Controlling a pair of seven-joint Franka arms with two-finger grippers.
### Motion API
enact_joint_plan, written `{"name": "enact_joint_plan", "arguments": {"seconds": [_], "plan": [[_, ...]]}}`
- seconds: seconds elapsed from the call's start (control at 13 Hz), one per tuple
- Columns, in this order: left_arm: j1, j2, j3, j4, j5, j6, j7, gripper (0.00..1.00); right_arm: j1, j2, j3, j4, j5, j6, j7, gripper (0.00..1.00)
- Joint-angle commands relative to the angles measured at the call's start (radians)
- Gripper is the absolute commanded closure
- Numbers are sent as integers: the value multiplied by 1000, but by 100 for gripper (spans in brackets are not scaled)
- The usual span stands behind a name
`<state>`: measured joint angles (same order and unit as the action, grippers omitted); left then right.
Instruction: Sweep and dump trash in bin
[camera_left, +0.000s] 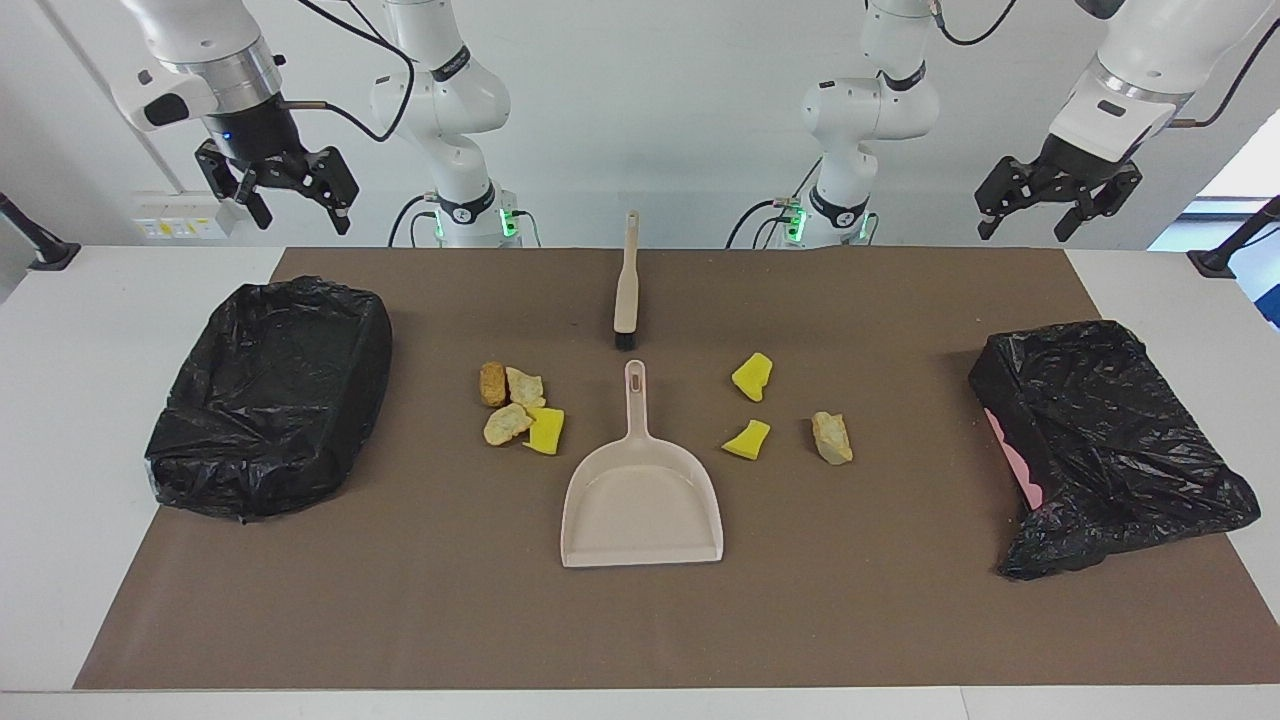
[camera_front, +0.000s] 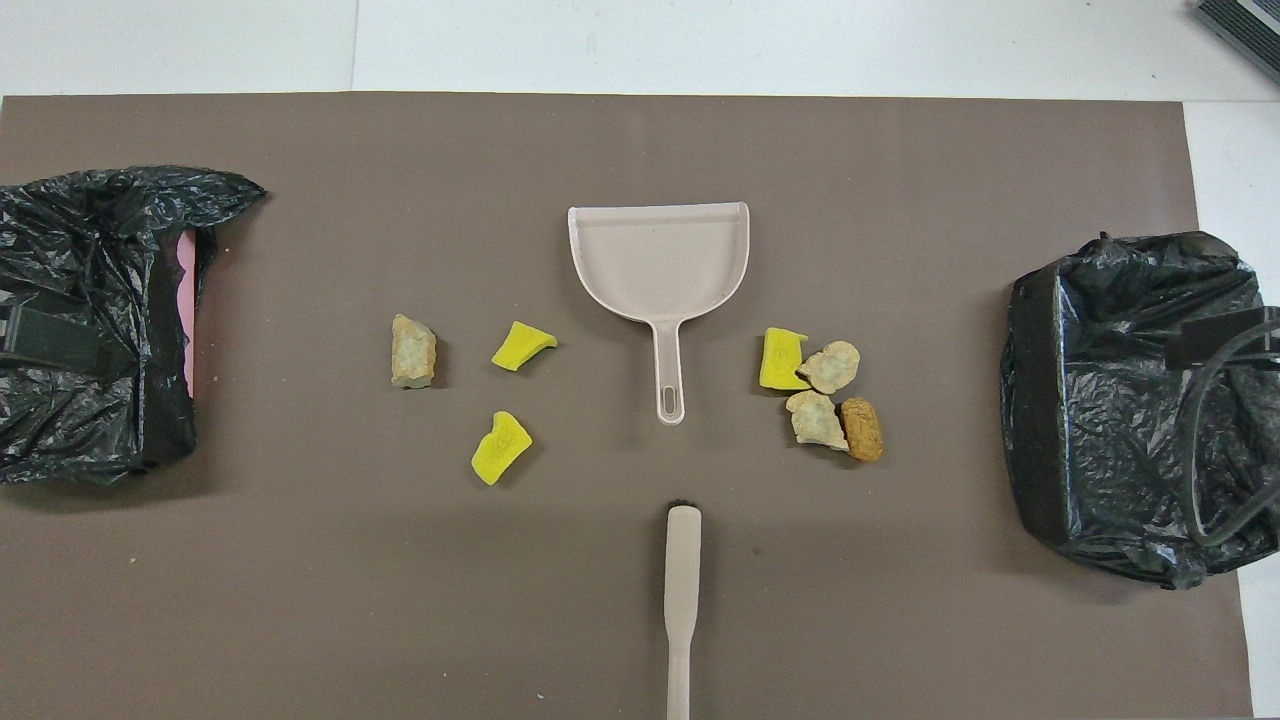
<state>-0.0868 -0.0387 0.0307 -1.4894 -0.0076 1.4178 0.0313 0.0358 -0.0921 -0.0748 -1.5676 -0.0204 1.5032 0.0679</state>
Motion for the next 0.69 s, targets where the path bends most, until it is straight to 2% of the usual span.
{"name": "enact_joint_plan", "arguments": {"seconds": [0.0, 0.62], "plan": [[-1, -26, 3, -29, -9, -4, -1, 0, -8, 8, 3, 17, 8, -14, -22, 0], [-8, -26, 3, -28, -9, 0, -7, 0, -7, 8, 3, 17, 8, -14, -22, 0]]}}
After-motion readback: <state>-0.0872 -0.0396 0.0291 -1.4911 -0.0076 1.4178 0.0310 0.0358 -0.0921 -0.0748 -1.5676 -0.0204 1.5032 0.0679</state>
